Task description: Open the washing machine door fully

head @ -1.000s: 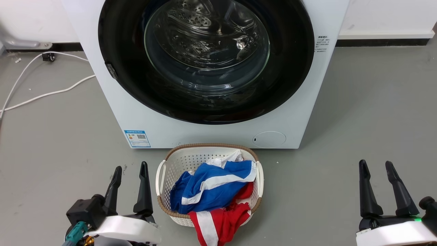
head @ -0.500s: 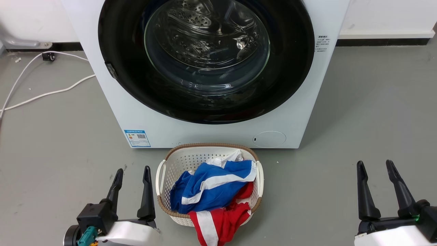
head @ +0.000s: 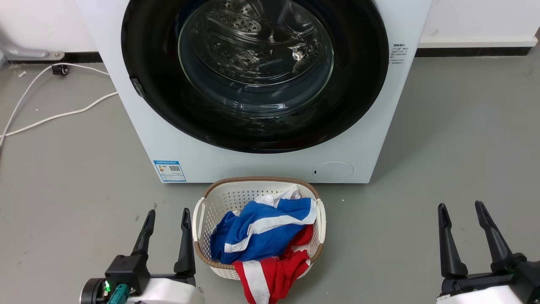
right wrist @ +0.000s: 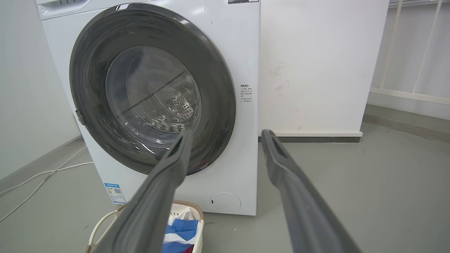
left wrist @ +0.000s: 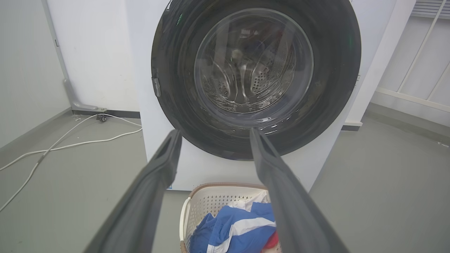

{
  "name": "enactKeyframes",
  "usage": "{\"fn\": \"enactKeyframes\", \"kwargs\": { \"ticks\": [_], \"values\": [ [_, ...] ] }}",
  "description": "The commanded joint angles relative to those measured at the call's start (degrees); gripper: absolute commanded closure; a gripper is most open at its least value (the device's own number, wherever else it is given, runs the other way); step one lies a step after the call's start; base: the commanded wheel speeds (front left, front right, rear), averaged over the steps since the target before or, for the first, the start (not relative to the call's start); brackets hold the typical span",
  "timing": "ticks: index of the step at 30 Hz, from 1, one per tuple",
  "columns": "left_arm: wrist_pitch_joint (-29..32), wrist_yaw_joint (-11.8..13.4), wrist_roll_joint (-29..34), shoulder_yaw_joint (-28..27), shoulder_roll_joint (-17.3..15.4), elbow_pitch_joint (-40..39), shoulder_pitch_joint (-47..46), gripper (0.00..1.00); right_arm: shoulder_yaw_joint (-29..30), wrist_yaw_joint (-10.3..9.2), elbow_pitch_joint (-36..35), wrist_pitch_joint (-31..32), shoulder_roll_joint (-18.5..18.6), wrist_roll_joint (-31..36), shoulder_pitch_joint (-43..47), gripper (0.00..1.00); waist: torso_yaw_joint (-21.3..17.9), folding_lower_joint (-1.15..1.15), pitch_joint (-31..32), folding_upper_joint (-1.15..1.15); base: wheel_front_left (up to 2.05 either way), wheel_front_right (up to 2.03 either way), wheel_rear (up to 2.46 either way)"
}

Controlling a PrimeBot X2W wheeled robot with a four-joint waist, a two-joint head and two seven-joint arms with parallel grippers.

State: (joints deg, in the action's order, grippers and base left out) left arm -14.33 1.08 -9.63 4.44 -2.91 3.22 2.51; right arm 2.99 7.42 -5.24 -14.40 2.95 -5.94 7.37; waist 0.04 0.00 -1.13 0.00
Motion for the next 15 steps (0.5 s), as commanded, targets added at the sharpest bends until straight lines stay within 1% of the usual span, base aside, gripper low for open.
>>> {"fn": "enactKeyframes", "kwargs": {
  "ticks": [1, 6, 15],
  "values": [
    [-0.55, 0.35, 0.97, 0.10, 0.01, 0.11, 0.55, 0.00, -0.04, 0.11, -0.27, -0.45, -0.12, 0.35, 0.56, 0.00, 0.01, 0.00, -0.02, 0.00, 0.00, 0.00, 0.00],
    [-1.02, 0.56, 2.12, 0.23, 0.00, 0.48, 0.62, 0.00, -0.27, 0.06, -0.29, -0.89, -0.13, 1.48, 0.95, 0.00, 0.06, 0.00, -0.05, 0.00, 0.00, 0.00, 0.00],
    [-0.90, 0.66, 1.08, -0.03, 0.00, 1.19, 0.65, 0.00, -0.55, 0.06, 0.76, -0.82, -0.13, -0.33, 0.93, 0.00, 0.03, 0.00, -0.08, 0.00, 0.00, 0.00, 0.00]
  ]
}}
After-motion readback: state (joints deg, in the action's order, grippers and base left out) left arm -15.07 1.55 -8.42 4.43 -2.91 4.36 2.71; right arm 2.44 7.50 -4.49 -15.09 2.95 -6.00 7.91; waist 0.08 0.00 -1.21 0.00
